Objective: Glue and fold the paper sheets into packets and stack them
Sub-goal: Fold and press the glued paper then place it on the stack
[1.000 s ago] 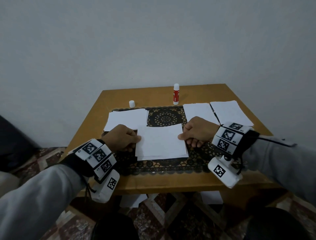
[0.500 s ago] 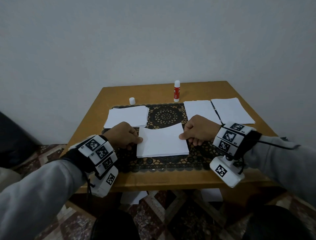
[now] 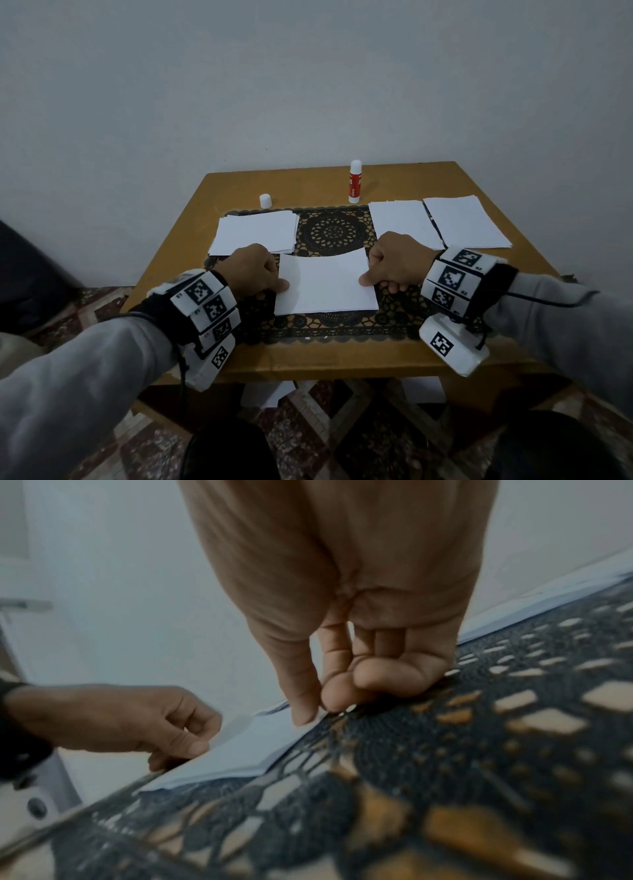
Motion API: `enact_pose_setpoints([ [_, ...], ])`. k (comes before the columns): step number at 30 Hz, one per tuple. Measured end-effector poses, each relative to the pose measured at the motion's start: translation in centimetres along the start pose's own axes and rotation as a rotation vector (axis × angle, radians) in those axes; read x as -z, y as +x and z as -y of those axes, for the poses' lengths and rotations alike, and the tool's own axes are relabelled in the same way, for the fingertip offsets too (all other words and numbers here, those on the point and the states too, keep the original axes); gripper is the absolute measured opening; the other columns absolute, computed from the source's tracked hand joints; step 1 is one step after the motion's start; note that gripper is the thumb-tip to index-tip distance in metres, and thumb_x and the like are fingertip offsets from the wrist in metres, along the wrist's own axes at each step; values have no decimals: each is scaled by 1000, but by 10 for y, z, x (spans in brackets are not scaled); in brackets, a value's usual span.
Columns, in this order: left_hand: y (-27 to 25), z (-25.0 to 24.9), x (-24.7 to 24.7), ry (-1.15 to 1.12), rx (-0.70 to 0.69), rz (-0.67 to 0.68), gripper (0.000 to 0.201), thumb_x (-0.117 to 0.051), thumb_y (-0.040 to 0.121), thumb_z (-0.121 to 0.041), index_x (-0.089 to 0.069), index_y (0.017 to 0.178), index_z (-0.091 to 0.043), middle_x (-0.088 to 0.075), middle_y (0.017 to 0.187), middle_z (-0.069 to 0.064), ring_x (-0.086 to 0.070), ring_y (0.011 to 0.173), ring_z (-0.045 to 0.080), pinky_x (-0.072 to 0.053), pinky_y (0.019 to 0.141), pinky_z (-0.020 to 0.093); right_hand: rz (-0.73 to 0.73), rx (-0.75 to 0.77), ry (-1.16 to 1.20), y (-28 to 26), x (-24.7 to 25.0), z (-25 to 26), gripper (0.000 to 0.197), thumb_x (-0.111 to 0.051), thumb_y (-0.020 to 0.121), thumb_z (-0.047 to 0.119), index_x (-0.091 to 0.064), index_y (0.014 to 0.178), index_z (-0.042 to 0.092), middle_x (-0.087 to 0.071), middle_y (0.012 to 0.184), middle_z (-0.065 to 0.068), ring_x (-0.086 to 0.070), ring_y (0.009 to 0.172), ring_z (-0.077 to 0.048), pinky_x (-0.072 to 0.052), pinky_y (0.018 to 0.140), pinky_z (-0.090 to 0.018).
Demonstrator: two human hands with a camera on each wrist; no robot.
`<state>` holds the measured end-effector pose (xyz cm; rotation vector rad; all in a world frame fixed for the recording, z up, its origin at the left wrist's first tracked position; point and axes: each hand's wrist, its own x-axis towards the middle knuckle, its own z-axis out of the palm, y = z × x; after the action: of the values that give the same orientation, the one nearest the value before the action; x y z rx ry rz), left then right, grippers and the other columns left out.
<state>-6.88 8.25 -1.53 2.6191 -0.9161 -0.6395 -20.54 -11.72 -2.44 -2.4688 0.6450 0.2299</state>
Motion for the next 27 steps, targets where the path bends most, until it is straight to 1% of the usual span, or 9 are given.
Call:
enact_pose_setpoints([
  [3,-7,-5,-5,98,-52,-60,47,-72,82,-28,-42,115,-12,-60,106,10,-59,80,20,-47,63,28,-41,-10,-240,0,-1,4,37,-74,80,39,-53,74,9,-69,78,-11,-59,57,-18,-46,54,-26],
  [5,-13,-7,-9,354,-187,-92,69,-72,81,-34,-31,136,-21,-47,130,13,-49,112,27,-47,89,39,-131,51,-399,-9,-4,8,36,-69,82,42,-49,83,12,-61,88,-6,-59,81,-23,-46,66,-32],
  [7,-18,-10,-11,572,-302,-58,75,-66,84,-41,-25,146,-32,-24,151,10,-23,137,31,-31,108,49,-192,186,-578,-27,-14,17,33,-58,90,40,-50,107,13,-52,115,-9,-49,111,-27,-45,86,-39],
  [8,-19,-11,-10,605,-325,11,74,-63,87,-42,-22,148,-35,-14,157,6,-13,143,30,-24,113,51,-138,255,-630,-37,-21,22,44,-52,93,45,-47,121,11,-46,129,-12,-41,122,-29,-41,97,-42],
  [11,-19,-10,-10,618,-315,204,70,-50,95,-40,-9,151,-33,2,161,3,-1,147,25,-15,118,51,276,388,-660,-66,-42,33,89,-29,91,67,-13,150,3,-2,160,-14,-3,148,-29,-13,118,-42],
  [13,-18,-10,-9,623,-310,234,70,-46,97,-39,-4,152,-31,7,160,3,0,147,25,-12,119,46,374,388,-668,-65,-41,31,93,-21,91,69,9,152,5,18,159,-12,15,147,-25,-1,121,-38],
  [17,-18,-9,-9,584,-316,222,71,-47,97,-39,-2,152,-30,7,160,1,-2,147,24,-9,118,37,287,239,-663,-42,-23,27,95,-20,91,69,14,150,3,20,157,-15,16,147,-27,-3,121,-41],
  [22,-18,-6,-9,585,-349,199,71,-46,97,-40,-5,152,-29,3,160,1,-4,147,23,-9,118,35,429,410,-753,-72,-40,26,99,-21,87,74,17,149,6,26,156,-11,22,145,-24,3,121,-38],
  [27,-19,-8,-8,595,-346,205,70,-47,96,-40,-5,152,-30,2,160,2,-7,147,24,-9,117,35,311,197,-713,-50,-15,8,95,-17,90,72,16,150,6,24,157,-12,18,146,-24,1,121,-39],
])
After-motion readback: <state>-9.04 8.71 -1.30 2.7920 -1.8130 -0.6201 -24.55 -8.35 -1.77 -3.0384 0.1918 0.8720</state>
